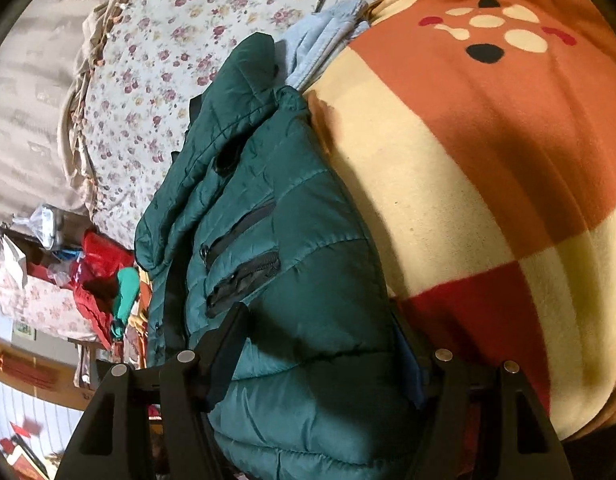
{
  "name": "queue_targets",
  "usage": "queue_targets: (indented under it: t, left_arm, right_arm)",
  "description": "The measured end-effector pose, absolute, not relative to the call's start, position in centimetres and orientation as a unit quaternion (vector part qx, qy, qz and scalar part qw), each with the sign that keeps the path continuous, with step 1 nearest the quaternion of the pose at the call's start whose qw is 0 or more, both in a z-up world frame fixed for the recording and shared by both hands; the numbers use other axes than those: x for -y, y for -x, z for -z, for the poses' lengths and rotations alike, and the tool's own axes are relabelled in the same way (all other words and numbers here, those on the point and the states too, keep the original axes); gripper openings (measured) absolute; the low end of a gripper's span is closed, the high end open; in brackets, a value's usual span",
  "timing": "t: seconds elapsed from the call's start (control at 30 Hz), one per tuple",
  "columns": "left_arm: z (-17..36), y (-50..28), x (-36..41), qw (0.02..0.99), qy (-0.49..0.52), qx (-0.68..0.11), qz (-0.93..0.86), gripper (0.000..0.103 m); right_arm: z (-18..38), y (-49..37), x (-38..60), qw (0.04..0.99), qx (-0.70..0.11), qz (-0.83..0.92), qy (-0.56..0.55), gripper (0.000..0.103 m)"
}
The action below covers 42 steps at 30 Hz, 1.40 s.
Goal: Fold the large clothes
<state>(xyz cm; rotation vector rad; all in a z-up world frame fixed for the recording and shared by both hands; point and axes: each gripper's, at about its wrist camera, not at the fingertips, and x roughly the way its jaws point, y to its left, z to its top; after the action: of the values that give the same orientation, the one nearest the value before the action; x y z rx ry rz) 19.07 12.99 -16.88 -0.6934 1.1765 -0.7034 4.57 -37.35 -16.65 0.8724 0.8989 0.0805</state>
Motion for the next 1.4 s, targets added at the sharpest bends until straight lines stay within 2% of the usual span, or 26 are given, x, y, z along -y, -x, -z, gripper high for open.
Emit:
queue_targets:
  t: [0.2, 0.33, 0.4, 0.47, 0.57, 0.7, 0.83, 0.93, 1.03, 1.07, 1.1, 1.13, 1.2, 1.4]
  left_arm:
    - [16.3, -14.9, -11.0, 0.729, 0.268, -0.541, 0.322, 0.080]
    - [15.9, -14.6, -10.8, 0.737, 0.267, -0.537, 0.312, 0.078]
    - [16.3, -14.9, -10.7, 0.737, 0.263, -0.551, 0.290, 0.068]
    - [16.3, -14.9, -10.5, 0.743, 0.251, -0.555, 0.276, 0.064]
    - [16.0, -14.2, -10.0, 0.756, 0.232, -0.550, 0.269, 0.064]
    - [17.0, -14.2, -9.5, 0.764, 0.219, -0.559, 0.237, 0.064]
    - [16.9, -14.0, -9.1, 0.770, 0.217, -0.562, 0.210, 0.064]
    - [16.4, -13.6, -8.1, 0.787, 0.179, -0.561, 0.187, 0.064]
    - [15.9, -13.2, -7.2, 0.798, 0.138, -0.560, 0.171, 0.063]
    - [15.8, -13.1, -7.1, 0.801, 0.132, -0.561, 0.163, 0.049]
    - [15.6, -13.1, -7.3, 0.803, 0.129, -0.562, 0.147, 0.026]
    - [15.4, -13.2, -7.7, 0.804, 0.134, -0.563, 0.139, 0.018]
    - [14.7, -13.4, -9.0, 0.799, 0.170, -0.558, 0.143, 0.013]
    - [11.1, -12.0, -10.2, 0.815, 0.194, -0.526, 0.146, 0.012]
  right_arm:
    - [17.3, -3.8, 37.1, 0.756, -0.422, -0.147, -0.478, 0.067]
    - [16.8, -2.6, 35.9, 0.763, -0.420, -0.175, -0.460, 0.067]
    - [17.0, -2.4, 35.3, 0.762, -0.429, -0.174, -0.453, 0.067]
    - [17.9, -2.1, 34.3, 0.755, -0.455, -0.172, -0.440, 0.066]
    - [18.6, -1.6, 32.7, 0.757, -0.478, -0.165, -0.414, 0.060]
    - [18.2, -1.1, 31.9, 0.774, -0.469, -0.140, -0.402, 0.054]
    - [18.1, -1.4, 31.4, 0.782, -0.467, -0.124, -0.394, 0.051]
    - [17.8, -1.7, 31.0, 0.786, -0.463, -0.118, -0.392, 0.051]
    - [17.0, -1.9, 30.4, 0.795, -0.459, -0.115, -0.381, 0.043]
    - [16.6, -2.0, 30.2, 0.800, -0.456, -0.112, -0.375, 0.037]
    - [16.2, -2.0, 30.1, 0.804, -0.452, -0.111, -0.371, 0.032]
    - [15.8, -1.9, 30.1, 0.806, -0.449, -0.112, -0.369, 0.029]
    - [14.9, -1.8, 30.1, 0.810, -0.441, -0.113, -0.370, 0.023]
    - [11.7, -0.7, 29.1, 0.829, -0.417, -0.130, -0.350, 0.018]
